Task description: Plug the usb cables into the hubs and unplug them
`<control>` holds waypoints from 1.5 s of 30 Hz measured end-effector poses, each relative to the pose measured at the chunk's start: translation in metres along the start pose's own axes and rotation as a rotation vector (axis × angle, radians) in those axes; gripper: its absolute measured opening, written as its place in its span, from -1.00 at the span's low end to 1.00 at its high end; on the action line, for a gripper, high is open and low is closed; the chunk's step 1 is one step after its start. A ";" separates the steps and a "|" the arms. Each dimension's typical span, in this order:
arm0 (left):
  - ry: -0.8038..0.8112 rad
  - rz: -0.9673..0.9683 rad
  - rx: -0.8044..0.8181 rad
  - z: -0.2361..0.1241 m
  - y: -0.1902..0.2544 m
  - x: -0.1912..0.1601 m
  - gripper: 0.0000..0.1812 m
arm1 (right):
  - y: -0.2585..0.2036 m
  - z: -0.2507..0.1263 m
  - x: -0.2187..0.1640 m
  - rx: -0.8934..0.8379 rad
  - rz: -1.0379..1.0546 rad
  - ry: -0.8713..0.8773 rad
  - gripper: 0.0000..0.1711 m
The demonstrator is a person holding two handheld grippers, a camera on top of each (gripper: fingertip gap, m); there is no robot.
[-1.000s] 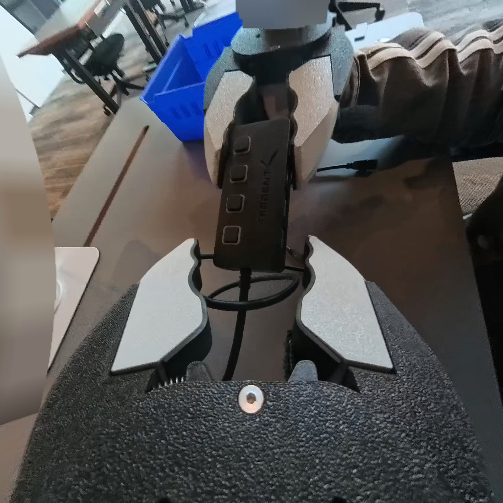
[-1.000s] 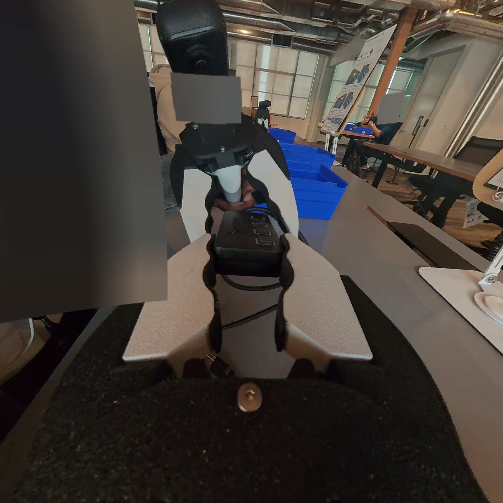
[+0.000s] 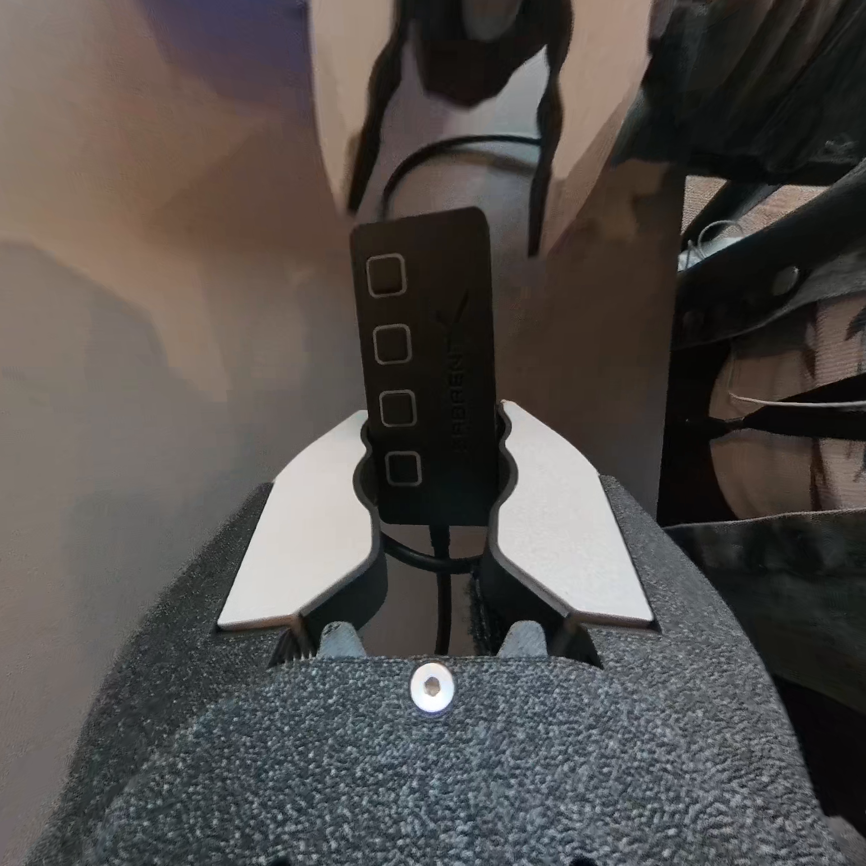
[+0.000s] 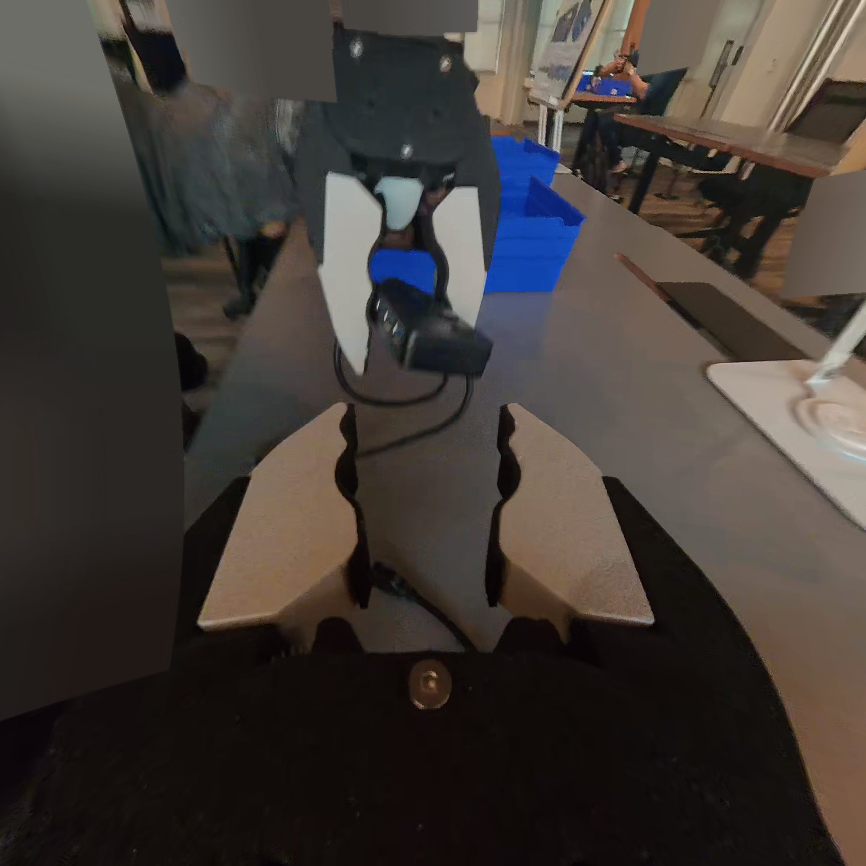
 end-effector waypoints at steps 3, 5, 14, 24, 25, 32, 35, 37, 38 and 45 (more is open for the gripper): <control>-0.012 -0.083 0.018 -0.011 -0.004 -0.016 -0.47 | -0.014 -0.010 -0.008 -0.052 -0.208 -0.107 -0.36; -0.037 -0.111 0.029 -0.017 -0.004 -0.026 -0.47 | -0.030 -0.013 -0.022 -0.031 -0.335 -0.220 -0.45; -0.025 -0.148 0.070 -0.024 -0.001 -0.037 -0.47 | -0.039 -0.006 -0.081 -0.003 -0.558 -0.541 -0.68; 0.021 -0.144 0.118 -0.035 0.001 -0.037 -0.47 | -0.021 0.017 -0.104 -0.008 -0.677 -0.627 -1.00; 0.026 -0.144 0.120 -0.036 0.001 -0.037 -0.47 | -0.018 0.019 -0.105 -0.005 -0.680 -0.634 -1.00; 0.035 -0.158 0.116 -0.036 0.001 -0.044 -0.47 | -0.008 0.031 -0.106 0.036 -0.662 -0.638 -0.99; 0.042 -0.170 0.108 -0.033 -0.001 -0.046 -0.47 | -0.006 0.034 -0.104 0.050 -0.651 -0.635 -0.99; 0.047 -0.177 0.102 -0.032 -0.003 -0.048 -0.47 | -0.004 0.036 -0.104 0.064 -0.630 -0.629 -0.97; 0.049 -0.180 0.100 -0.032 -0.003 -0.049 -0.47 | -0.002 0.037 -0.104 0.074 -0.621 -0.629 -0.94; 0.062 -0.181 0.093 -0.030 -0.004 -0.053 -0.47 | 0.002 0.041 -0.110 0.187 -0.603 -0.698 -0.77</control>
Point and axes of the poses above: each gripper's, where its closed fingertips meet, z out along the fingers, x out of its top, y = z × x across the jaws, the point moved 4 cm from there along -z, back along the fingers, and after that the axes turned 10 degrees about z, right-handed, at the moved point
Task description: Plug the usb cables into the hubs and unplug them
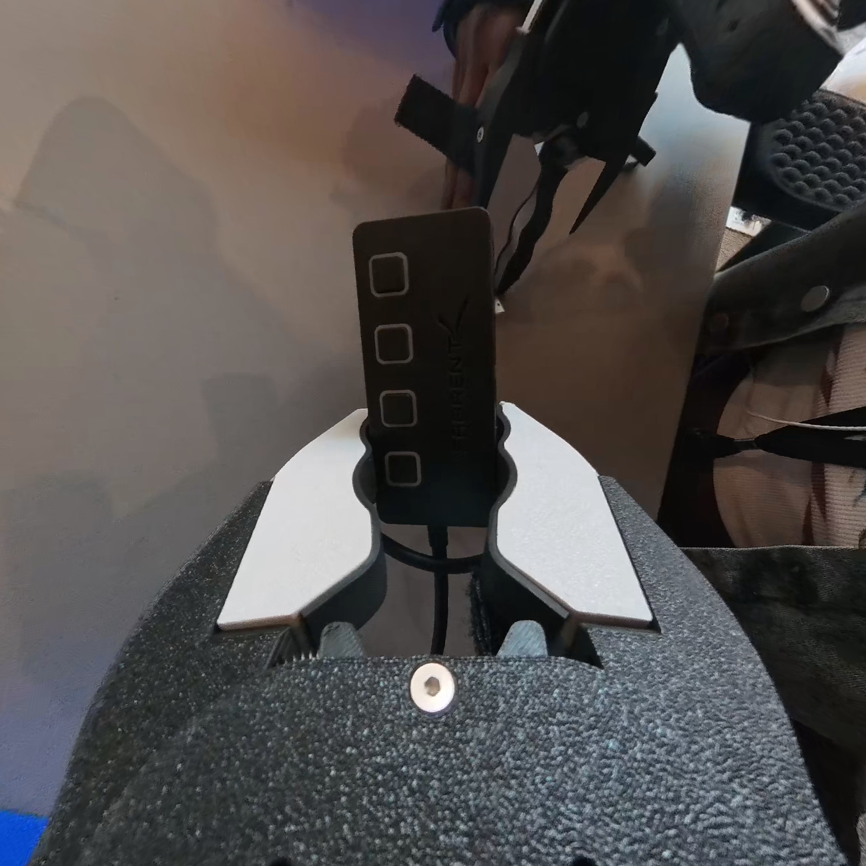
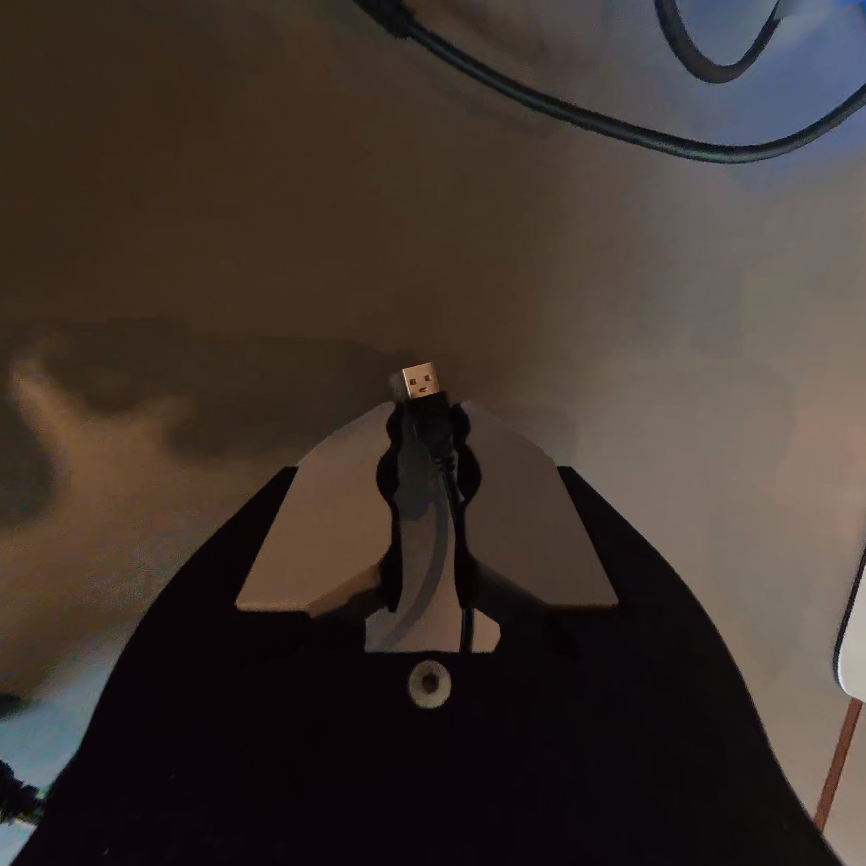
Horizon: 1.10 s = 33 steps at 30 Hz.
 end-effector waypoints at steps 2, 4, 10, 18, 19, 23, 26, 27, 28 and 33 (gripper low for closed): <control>0.005 -0.002 0.000 0.000 -0.001 -0.002 -0.47 | 0.002 0.001 0.000 0.046 -0.006 -0.016 -0.78; 0.005 -0.015 0.004 0.000 -0.003 -0.004 -0.47 | 0.003 0.002 0.001 0.104 0.003 -0.035 -0.78; -0.008 -0.090 0.094 0.001 -0.016 -0.013 -0.47 | 0.007 0.005 -0.001 0.232 0.081 -0.043 -0.78; -0.069 -0.299 0.329 0.012 -0.044 -0.040 -0.47 | 0.013 0.008 -0.001 0.054 0.317 -0.013 -0.82; -0.073 -0.330 0.346 0.015 -0.048 -0.044 -0.47 | 0.015 0.009 -0.001 0.018 0.389 -0.017 -0.82; -0.117 -0.431 0.415 0.027 -0.062 -0.059 -0.48 | 0.031 0.011 0.000 -0.146 0.712 -0.031 -0.82; -0.152 -0.473 0.433 0.037 -0.068 -0.062 -0.48 | 0.049 0.013 0.005 -0.234 0.886 -0.013 -0.82; -0.173 -0.481 0.434 0.039 -0.069 -0.063 -0.48 | 0.056 0.014 0.009 -0.252 0.918 -0.007 -0.82; -0.199 -0.485 0.445 0.042 -0.071 -0.063 -0.48 | 0.062 0.015 0.013 -0.267 0.949 -0.003 -0.82; -0.319 -0.482 0.514 0.057 -0.077 -0.069 -0.47 | 0.087 0.016 0.034 -0.306 1.015 0.003 -0.82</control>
Point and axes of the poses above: each gripper's, where its closed fingertips meet, z out along the fingers, x out of its top, y = z × x across the jaws, the point moved 4 cm from there along -z, back along the fingers, and after that the axes turned 10 degrees about z, right-handed, at the moved point
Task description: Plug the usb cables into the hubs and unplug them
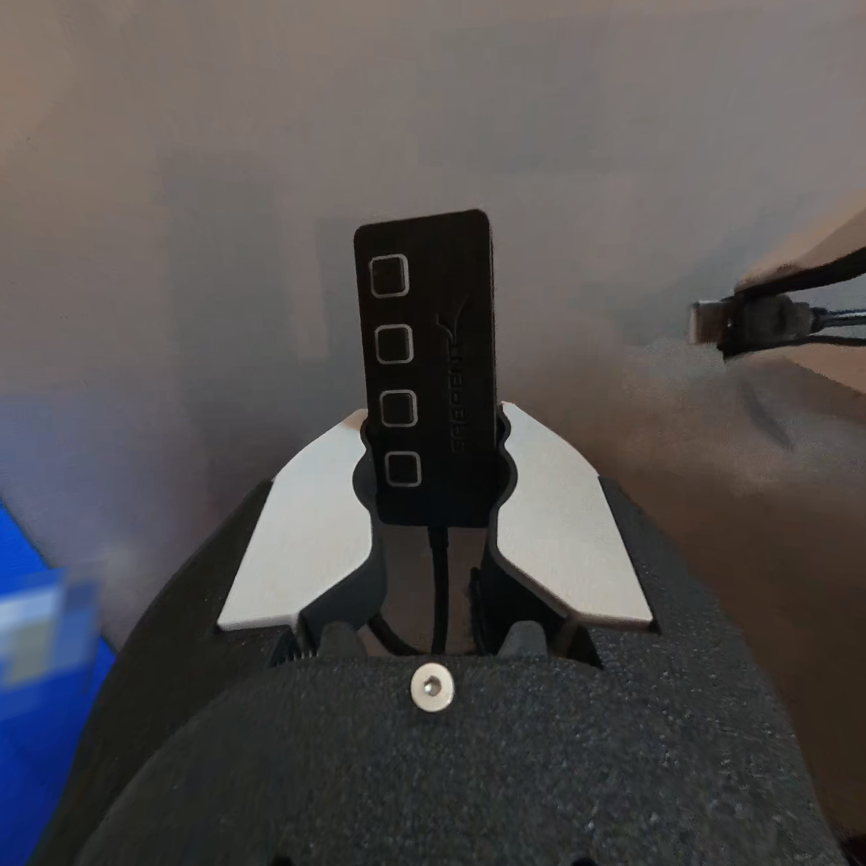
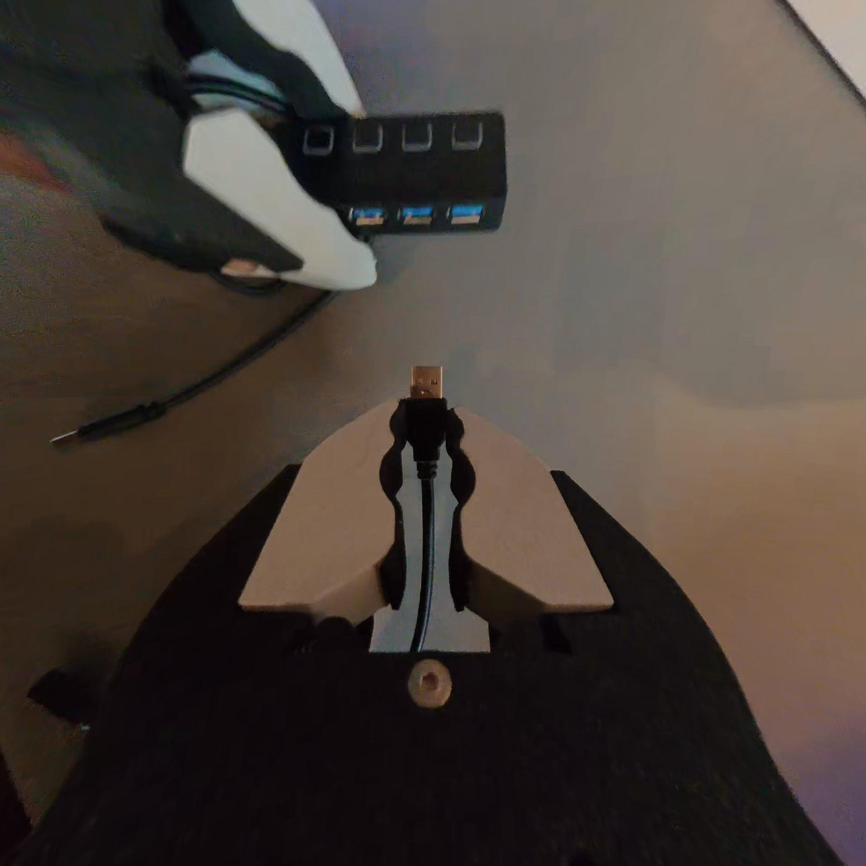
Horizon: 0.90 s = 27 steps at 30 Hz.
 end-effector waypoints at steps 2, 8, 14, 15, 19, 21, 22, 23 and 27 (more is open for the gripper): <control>-0.010 0.015 0.004 0.006 0.006 0.000 -0.47 | 0.003 0.004 0.006 -0.048 -0.009 -0.025 -0.82; 0.032 0.075 0.010 0.005 0.017 0.007 -0.48 | 0.008 0.021 0.018 -0.059 0.046 -0.024 -0.82; 0.025 0.104 0.023 0.011 0.018 0.006 -0.47 | 0.012 0.021 0.025 -0.057 0.068 0.006 -0.82; 0.025 0.108 0.020 0.012 0.019 0.006 -0.47 | 0.013 0.022 0.025 -0.059 0.065 0.003 -0.82; 0.019 0.138 0.038 0.012 0.019 0.006 -0.47 | 0.016 0.024 0.023 -0.071 0.050 -0.019 -0.82; 0.017 0.142 0.043 0.012 0.019 0.007 -0.47 | 0.015 0.025 0.023 -0.067 0.048 -0.018 -0.82; 0.014 0.146 0.048 0.012 0.019 0.007 -0.47 | 0.015 0.024 0.023 -0.068 0.046 -0.017 -0.82; 0.011 0.149 0.054 0.012 0.019 0.008 -0.47 | 0.015 0.024 0.023 -0.072 0.043 -0.016 -0.82; -0.002 0.165 0.083 0.012 0.020 0.009 -0.47 | 0.015 0.024 0.023 -0.073 0.037 -0.013 -0.82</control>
Point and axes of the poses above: each gripper's, where its closed fingertips meet, z out along the fingers, x out of its top, y = z × x across the jaws, the point moved 4 cm from there along -z, back along the fingers, and after that the axes turned 10 degrees about z, right-handed, at the moved point
